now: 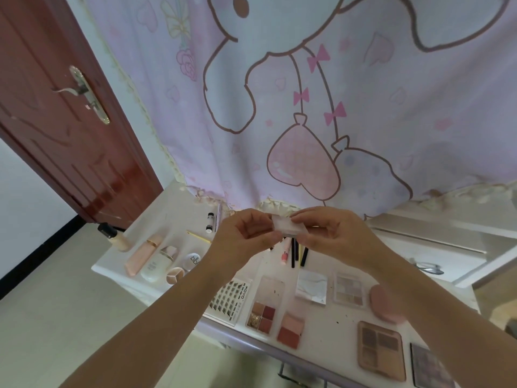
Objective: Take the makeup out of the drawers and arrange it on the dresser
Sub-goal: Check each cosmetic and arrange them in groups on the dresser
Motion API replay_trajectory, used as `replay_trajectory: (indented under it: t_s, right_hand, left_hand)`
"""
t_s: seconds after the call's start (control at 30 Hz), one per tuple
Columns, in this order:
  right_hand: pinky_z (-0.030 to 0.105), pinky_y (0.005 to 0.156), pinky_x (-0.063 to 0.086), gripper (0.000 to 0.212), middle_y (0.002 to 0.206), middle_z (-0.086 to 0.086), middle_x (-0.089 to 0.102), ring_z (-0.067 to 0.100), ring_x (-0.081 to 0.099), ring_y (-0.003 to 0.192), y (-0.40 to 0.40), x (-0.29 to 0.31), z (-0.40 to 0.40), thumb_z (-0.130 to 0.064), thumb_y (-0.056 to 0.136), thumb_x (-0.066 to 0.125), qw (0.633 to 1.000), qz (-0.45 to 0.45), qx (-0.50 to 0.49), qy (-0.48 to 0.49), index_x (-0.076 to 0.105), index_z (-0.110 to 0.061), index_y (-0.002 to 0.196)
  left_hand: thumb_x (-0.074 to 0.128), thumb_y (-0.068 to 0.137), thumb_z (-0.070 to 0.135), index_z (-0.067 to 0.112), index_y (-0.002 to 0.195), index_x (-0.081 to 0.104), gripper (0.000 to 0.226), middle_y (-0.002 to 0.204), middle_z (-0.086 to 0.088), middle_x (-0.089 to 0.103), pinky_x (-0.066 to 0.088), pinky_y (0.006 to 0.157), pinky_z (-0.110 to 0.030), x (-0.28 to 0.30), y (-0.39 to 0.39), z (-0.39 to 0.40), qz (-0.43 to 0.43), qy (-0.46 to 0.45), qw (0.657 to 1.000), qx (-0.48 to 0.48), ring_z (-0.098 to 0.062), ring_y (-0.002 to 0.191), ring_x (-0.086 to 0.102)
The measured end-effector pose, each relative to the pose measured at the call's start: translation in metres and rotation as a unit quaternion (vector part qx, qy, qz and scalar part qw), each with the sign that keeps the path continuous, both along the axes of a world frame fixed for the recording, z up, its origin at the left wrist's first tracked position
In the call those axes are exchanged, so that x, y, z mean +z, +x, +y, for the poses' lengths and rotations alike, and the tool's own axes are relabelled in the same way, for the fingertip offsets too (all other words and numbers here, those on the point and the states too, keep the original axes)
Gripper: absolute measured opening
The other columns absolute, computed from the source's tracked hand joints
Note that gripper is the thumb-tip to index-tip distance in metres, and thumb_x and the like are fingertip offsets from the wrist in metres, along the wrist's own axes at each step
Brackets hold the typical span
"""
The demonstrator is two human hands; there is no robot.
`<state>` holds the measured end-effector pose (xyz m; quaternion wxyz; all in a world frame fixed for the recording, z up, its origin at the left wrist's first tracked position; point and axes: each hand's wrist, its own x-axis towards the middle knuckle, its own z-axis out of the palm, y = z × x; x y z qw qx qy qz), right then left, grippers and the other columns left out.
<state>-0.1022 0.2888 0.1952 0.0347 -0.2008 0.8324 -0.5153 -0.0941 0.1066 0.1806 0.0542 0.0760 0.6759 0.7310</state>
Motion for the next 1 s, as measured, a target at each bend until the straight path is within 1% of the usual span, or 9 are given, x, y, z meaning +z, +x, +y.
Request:
replay_trajectory:
  t_s: [0.1, 0.23, 0.43, 0.53, 0.63, 0.67, 0.8, 0.87, 1.0]
  right_hand:
    - [0.004, 0.076, 0.048, 0.022, 0.087, -0.016, 0.063, -0.013, 0.061, 0.075, 0.0, 0.002, -0.001, -0.014, 0.076, 0.068, 1.0, 0.004, -0.026, 0.013, 0.069, -0.016, 0.098]
    - [-0.001, 0.061, 0.041, 0.016, 0.07, -0.023, 0.06, -0.018, 0.056, 0.063, 0.001, 0.001, -0.003, -0.011, 0.08, 0.063, 0.997, 0.05, -0.06, 0.024, 0.072, -0.011, 0.092]
    - [0.001, 0.053, 0.04, 0.016, 0.068, -0.015, 0.064, -0.009, 0.056, 0.056, 0.003, -0.007, 0.001, -0.019, 0.083, 0.06, 0.997, 0.018, -0.06, 0.035, 0.072, -0.018, 0.094]
    - [0.005, 0.063, 0.048, 0.016, 0.069, -0.01, 0.068, -0.004, 0.065, 0.064, 0.006, -0.01, 0.007, -0.023, 0.087, 0.055, 0.998, -0.043, -0.054, 0.005, 0.071, -0.025, 0.087]
    - [0.017, 0.068, 0.053, 0.024, 0.071, -0.007, 0.069, 0.002, 0.066, 0.06, 0.01, -0.019, 0.014, -0.026, 0.089, 0.05, 0.993, -0.096, -0.07, 0.004, 0.067, -0.028, 0.072]
    - [0.019, 0.067, 0.053, 0.027, 0.071, -0.006, 0.07, 0.002, 0.064, 0.059, 0.011, -0.025, 0.017, -0.027, 0.09, 0.049, 0.992, -0.099, -0.081, 0.019, 0.068, -0.024, 0.071]
    - [0.004, 0.044, 0.037, 0.031, 0.054, -0.02, 0.065, -0.008, 0.049, 0.045, 0.022, -0.062, 0.03, -0.023, 0.091, 0.048, 0.98, -0.162, -0.116, -0.005, 0.066, -0.025, 0.065]
    - [0.007, 0.039, 0.034, 0.027, 0.053, -0.018, 0.065, -0.004, 0.046, 0.042, 0.029, -0.089, 0.038, -0.021, 0.091, 0.05, 0.966, -0.222, -0.13, -0.007, 0.067, -0.021, 0.07]
    - [0.01, 0.038, 0.034, 0.02, 0.065, -0.006, 0.063, -0.001, 0.046, 0.043, 0.044, -0.145, 0.051, -0.019, 0.091, 0.052, 0.932, -0.321, -0.166, 0.013, 0.067, -0.01, 0.082]
  left_hand:
    - [0.061, 0.071, -0.018, 0.006, 0.074, 0.057, 0.024, 0.061, 0.008, 0.07, 0.051, 0.055, -0.012, 0.004, 0.002, 0.002, 0.018, -0.007, 1.0, 0.005, -0.001, 0.059, 0.066]
    - [0.06, 0.072, -0.018, 0.007, 0.072, 0.058, 0.025, 0.057, 0.009, 0.069, 0.051, 0.054, -0.012, 0.004, 0.005, 0.006, 0.03, -0.006, 0.999, 0.019, -0.001, 0.056, 0.064]
    - [0.06, 0.073, -0.016, 0.011, 0.072, 0.061, 0.028, 0.062, 0.008, 0.07, 0.052, 0.06, -0.012, -0.01, 0.007, 0.008, 0.006, 0.019, 0.999, 0.03, -0.001, 0.063, 0.066]
    - [0.058, 0.073, -0.019, 0.013, 0.072, 0.066, 0.033, 0.066, 0.007, 0.072, 0.052, 0.062, -0.011, -0.02, 0.008, 0.005, -0.032, 0.032, 0.999, 0.001, -0.002, 0.066, 0.067]
    - [0.059, 0.072, -0.018, 0.02, 0.065, 0.073, 0.041, 0.066, 0.008, 0.072, 0.052, 0.062, -0.012, -0.035, 0.013, 0.005, -0.083, 0.019, 0.996, -0.035, -0.002, 0.066, 0.067]
    - [0.06, 0.072, -0.018, 0.02, 0.067, 0.072, 0.04, 0.066, 0.008, 0.072, 0.053, 0.062, -0.013, -0.042, 0.016, 0.007, -0.101, 0.008, 0.994, -0.042, -0.002, 0.064, 0.067]
    - [0.06, 0.072, -0.019, 0.012, 0.075, 0.062, 0.032, 0.059, 0.01, 0.069, 0.052, 0.058, -0.012, -0.079, 0.036, 0.023, -0.172, -0.028, 0.983, -0.061, -0.001, 0.059, 0.066]
    - [0.06, 0.073, -0.019, 0.012, 0.074, 0.059, 0.03, 0.057, 0.008, 0.067, 0.053, 0.057, -0.013, -0.1, 0.048, 0.033, -0.208, -0.046, 0.975, -0.058, -0.001, 0.056, 0.064]
    - [0.062, 0.073, -0.017, 0.009, 0.067, 0.053, 0.029, 0.063, -0.006, 0.056, 0.054, 0.059, -0.017, -0.145, 0.071, 0.053, -0.293, -0.071, 0.953, -0.015, -0.003, 0.049, 0.061]
